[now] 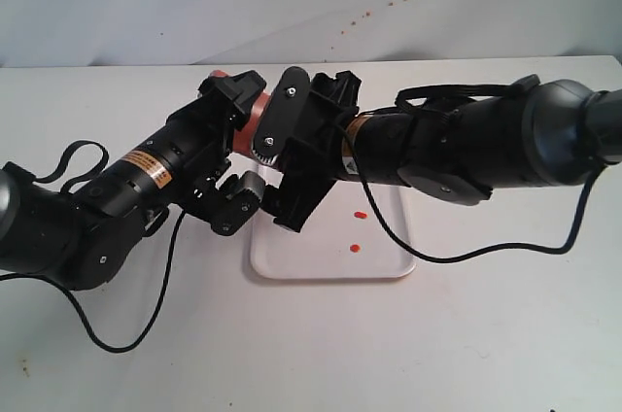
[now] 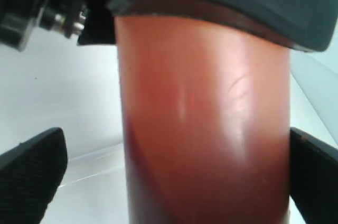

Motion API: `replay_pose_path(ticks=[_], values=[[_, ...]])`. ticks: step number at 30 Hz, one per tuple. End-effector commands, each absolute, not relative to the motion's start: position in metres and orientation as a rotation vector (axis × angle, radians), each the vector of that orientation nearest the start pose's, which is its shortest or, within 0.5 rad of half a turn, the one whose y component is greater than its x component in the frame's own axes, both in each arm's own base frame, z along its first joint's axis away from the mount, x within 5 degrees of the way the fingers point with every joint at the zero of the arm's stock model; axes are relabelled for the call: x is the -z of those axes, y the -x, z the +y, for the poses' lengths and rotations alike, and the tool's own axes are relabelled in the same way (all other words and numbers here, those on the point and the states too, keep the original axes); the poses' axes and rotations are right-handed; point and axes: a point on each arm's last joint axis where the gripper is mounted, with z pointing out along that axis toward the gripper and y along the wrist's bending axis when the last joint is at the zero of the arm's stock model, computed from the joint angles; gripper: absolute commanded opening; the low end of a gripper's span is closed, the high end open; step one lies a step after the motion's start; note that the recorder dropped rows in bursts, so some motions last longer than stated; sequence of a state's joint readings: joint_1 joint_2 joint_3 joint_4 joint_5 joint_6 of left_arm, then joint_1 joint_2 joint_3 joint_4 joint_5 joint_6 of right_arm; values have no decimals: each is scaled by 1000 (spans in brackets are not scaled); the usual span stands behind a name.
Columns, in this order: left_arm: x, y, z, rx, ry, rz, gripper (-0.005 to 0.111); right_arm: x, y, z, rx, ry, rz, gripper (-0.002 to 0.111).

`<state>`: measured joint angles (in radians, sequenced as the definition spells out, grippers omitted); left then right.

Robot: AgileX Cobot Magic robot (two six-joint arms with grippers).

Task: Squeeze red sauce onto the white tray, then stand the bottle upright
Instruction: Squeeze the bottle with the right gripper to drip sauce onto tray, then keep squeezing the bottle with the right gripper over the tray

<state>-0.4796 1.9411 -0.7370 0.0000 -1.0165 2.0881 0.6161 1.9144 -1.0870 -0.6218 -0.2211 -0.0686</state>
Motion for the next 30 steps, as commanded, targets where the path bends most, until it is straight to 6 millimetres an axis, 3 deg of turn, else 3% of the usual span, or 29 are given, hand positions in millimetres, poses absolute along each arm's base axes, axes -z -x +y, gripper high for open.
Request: replay_pose_path(ticks=[1, 13, 17, 24, 28, 30], values=[[-156, -318, -165, -1214, -1672, 521, 0, -174, -335, 251, -82, 1361, 1607, 105], [-156, -318, -165, -1214, -1672, 521, 0, -169, -341, 255, -95, 1331, 1620, 105], [-156, -318, -165, -1214, -1672, 521, 0, -167, -342, 253, -92, 1301, 1665, 96], [-156, -318, -165, -1214, -1672, 521, 0, -166, -346, 246, -49, 1326, 1662, 46], [-156, -318, -165, -1214, -1672, 521, 0, -166, -346, 245, -44, 1326, 1673, 3], [-156, -318, -165, -1214, -1672, 521, 0, -166, -346, 245, -45, 1325, 1672, 0]])
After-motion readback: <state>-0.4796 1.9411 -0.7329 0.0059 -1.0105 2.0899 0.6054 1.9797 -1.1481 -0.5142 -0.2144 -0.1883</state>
